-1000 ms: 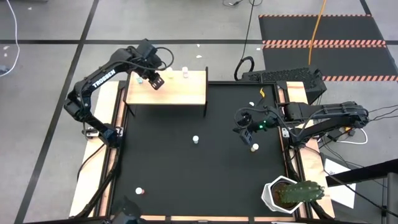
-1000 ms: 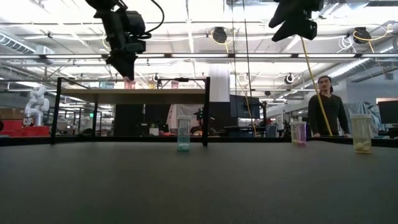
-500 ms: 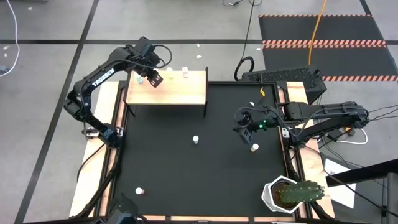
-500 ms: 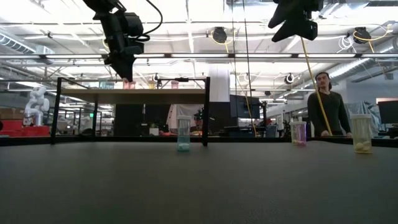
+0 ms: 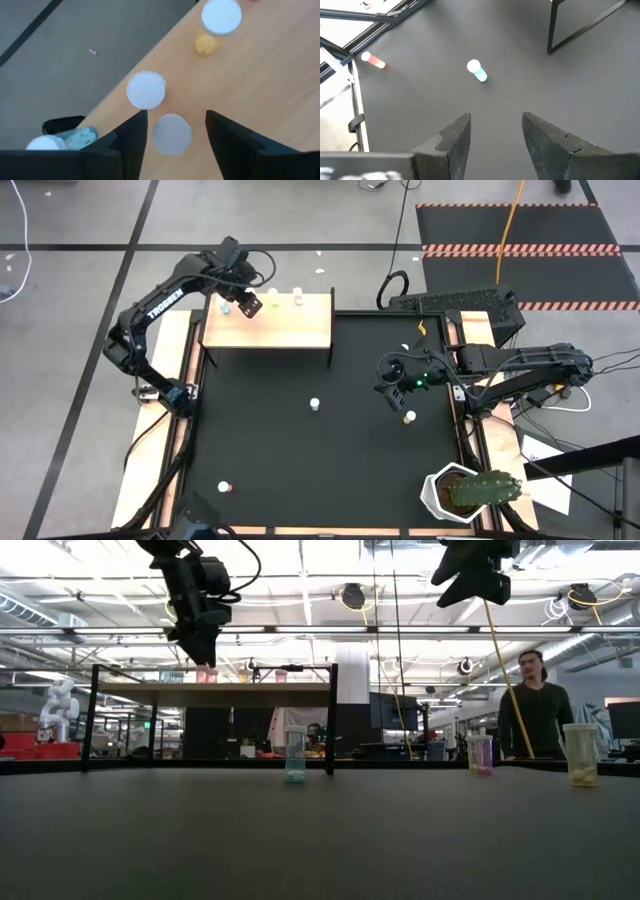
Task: Pick and place medicine bottles onto shelf by color
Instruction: Put the top red pill bottle on the shelf aligned with the red pill bottle, then put the bottom yellow pill bottle on the shelf aligned with the yellow pill bottle
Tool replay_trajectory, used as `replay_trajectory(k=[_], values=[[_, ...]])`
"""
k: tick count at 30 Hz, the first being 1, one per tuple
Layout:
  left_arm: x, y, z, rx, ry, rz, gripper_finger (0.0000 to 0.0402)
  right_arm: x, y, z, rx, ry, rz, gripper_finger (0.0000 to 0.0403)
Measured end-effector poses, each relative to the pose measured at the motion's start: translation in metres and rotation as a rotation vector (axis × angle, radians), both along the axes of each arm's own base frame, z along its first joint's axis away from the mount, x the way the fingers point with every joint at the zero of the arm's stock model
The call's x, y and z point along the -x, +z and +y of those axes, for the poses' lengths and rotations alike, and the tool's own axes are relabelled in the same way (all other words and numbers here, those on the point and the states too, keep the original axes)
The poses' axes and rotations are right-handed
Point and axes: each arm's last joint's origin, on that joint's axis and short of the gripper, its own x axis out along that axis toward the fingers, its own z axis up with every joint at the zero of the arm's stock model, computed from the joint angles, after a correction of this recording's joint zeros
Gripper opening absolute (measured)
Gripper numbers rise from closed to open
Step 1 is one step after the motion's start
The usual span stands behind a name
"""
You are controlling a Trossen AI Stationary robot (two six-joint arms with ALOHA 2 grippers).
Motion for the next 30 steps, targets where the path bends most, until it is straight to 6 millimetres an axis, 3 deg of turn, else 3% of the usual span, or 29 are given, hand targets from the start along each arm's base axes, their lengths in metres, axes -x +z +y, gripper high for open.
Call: replay_trajectory(k=[7,13,18,22,26,30], values=[[0.002,0.025,-0.003,-0.027,-0.004,-0.019,0.0260,0.000,0.000,0.000,0.004,0.003,0.001,0.0171],[0.007,0.074,-0.017,-0.087,-0.028,-0.058,0.0277,0.000,0.000,-0.003,0.004,-0.015,-0.002,0.0171],[-0.002,0.109,-0.041,-0.142,-0.100,-0.142,0.0278,-0.010,-0.008,-0.006,0.066,0.003,-0.097,0.0171],[-0.018,0.116,-0.066,-0.113,-0.177,-0.212,0.0278,-0.021,-0.014,-0.003,0.066,0.119,-0.256,0.0171],[-0.030,0.115,-0.095,-0.058,-0.200,-0.271,0.0278,-0.027,-0.012,0.001,-0.087,0.185,-0.402,0.0161],[-0.028,0.109,-0.129,-0.021,-0.177,-0.293,0.0278,-0.027,-0.016,0.002,-0.125,0.182,-0.420,0.0136]])
